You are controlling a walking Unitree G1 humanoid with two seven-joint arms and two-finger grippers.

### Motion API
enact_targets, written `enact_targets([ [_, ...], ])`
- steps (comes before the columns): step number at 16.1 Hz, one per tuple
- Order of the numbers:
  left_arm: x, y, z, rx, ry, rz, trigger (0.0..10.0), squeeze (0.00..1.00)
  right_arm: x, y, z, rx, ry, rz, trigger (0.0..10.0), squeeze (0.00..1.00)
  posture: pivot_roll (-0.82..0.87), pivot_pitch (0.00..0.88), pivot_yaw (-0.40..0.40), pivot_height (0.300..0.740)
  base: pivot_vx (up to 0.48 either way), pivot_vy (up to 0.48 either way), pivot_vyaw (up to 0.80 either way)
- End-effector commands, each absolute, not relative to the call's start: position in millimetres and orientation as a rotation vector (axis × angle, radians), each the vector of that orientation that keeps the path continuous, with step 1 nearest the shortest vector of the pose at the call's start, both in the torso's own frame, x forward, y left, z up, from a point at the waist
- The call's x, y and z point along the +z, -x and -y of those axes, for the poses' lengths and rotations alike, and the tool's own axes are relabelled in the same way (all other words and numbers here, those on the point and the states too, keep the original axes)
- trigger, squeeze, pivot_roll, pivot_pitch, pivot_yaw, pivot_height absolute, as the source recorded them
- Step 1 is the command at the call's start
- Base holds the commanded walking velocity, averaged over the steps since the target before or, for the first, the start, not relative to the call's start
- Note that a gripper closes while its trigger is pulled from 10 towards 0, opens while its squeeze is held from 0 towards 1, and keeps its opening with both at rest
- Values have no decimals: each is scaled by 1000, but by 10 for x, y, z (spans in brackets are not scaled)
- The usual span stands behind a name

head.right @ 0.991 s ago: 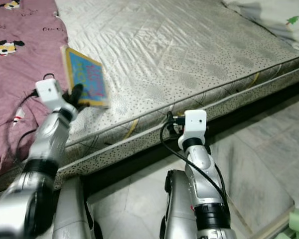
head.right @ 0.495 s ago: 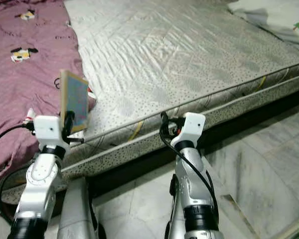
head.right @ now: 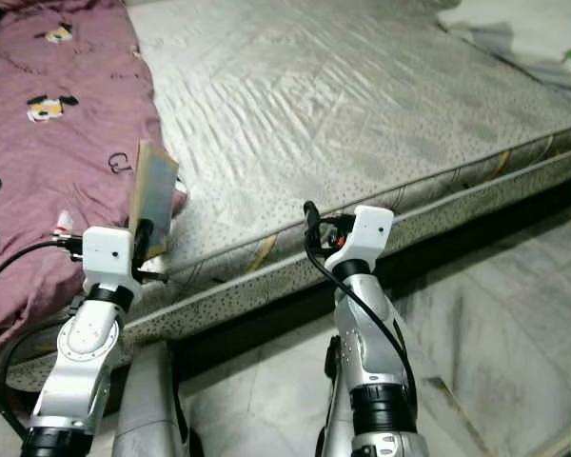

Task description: Clean up the room

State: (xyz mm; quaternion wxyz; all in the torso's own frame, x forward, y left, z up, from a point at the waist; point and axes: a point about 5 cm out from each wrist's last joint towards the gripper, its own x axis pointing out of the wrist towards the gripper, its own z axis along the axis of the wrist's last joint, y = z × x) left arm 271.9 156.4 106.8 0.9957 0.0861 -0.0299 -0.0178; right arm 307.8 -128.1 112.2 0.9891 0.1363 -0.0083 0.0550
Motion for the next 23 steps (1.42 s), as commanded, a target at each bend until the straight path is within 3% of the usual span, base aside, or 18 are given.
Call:
enact_targets([
  [1,1144,-2732,-1525,-54,-168,90,10000,0,1203,-3093,1282,110,-284,50,10000,0,47,0,33,577,0,0,0],
  [15,1177,-2751,-1250,-218,-37,98,10000,0,1188,-3083,1389,72,-222,49,10000,0,32,0,29,738,0,0,0],
  [23,1123,-2748,-1227,-241,-56,76,10000,0,1114,-3024,1455,37,-150,29,10000,0,33,0,29,740,0,0,0],
])
